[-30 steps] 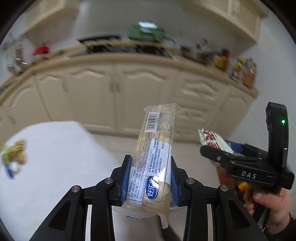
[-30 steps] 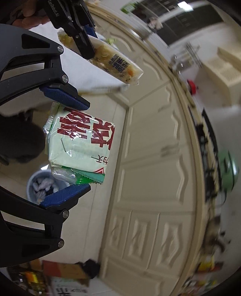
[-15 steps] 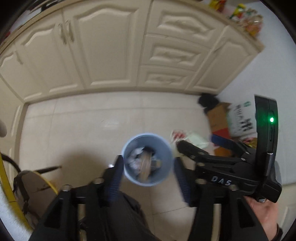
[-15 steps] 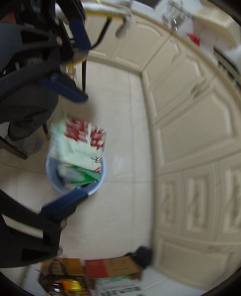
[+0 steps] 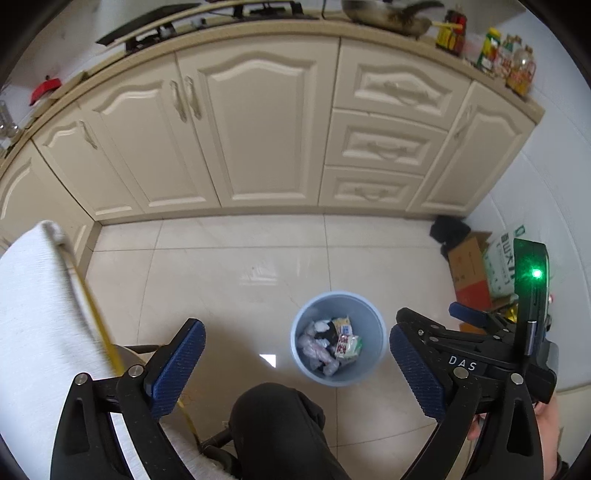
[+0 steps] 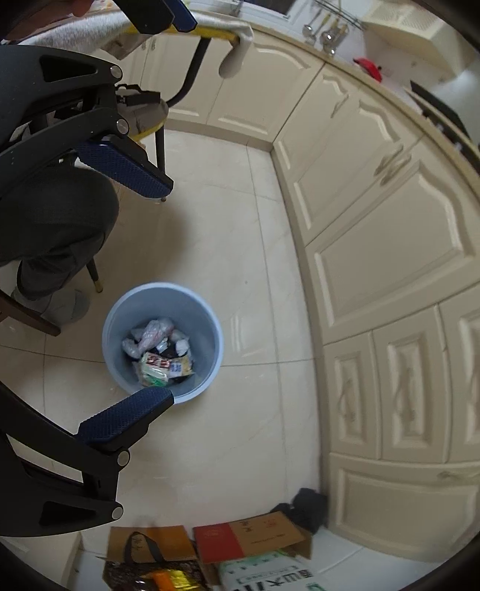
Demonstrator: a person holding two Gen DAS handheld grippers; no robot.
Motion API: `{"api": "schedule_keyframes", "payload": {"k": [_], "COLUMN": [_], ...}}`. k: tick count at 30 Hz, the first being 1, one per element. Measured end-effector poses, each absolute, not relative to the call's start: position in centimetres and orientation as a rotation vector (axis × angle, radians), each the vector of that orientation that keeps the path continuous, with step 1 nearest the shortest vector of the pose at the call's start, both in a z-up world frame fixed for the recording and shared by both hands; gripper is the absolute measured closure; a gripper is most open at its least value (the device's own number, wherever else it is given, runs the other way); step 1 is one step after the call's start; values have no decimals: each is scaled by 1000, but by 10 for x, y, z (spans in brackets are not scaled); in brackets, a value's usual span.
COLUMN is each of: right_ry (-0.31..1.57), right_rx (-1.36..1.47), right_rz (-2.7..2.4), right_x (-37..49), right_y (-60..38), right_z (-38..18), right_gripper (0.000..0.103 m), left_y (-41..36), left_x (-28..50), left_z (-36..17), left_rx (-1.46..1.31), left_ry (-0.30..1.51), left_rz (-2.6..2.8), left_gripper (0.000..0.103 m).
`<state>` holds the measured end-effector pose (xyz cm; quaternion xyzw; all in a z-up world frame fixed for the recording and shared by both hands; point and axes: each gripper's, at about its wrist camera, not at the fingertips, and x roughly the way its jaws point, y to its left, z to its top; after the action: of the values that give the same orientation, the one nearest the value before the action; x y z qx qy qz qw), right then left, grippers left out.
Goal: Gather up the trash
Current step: 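Carry both bags to the bin and open both tools over it, then return both tools to the table above the remaining trash, then grasp the blue-wrapped bar with the left tool while the right tool reaches toward the potato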
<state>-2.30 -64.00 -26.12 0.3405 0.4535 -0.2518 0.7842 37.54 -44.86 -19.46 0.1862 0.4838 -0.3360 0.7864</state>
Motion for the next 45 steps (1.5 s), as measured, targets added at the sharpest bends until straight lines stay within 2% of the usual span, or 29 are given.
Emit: {"api": "schedule_keyframes", "payload": {"k": [14, 23, 34, 45], "right_ry": [808, 760, 816, 901], "right_rx": [491, 322, 134, 9], "right_rz": [-365, -177, 25, 85], "right_x": [63, 133, 221, 301], "right_y": [-541, -442, -326, -262], "right_z": [-127, -74, -82, -126], "right_gripper": [0, 0, 0, 0], "left_y": [-237, -118, 9, 37], "left_x": [360, 333, 336, 405], "left_z": [-69, -46, -73, -116], "left_rx": [171, 43, -62, -77], "left_ry": [809, 706, 703, 806], "left_rz": [-613, -430, -119, 3], "left_gripper": [1, 1, 1, 1]}}
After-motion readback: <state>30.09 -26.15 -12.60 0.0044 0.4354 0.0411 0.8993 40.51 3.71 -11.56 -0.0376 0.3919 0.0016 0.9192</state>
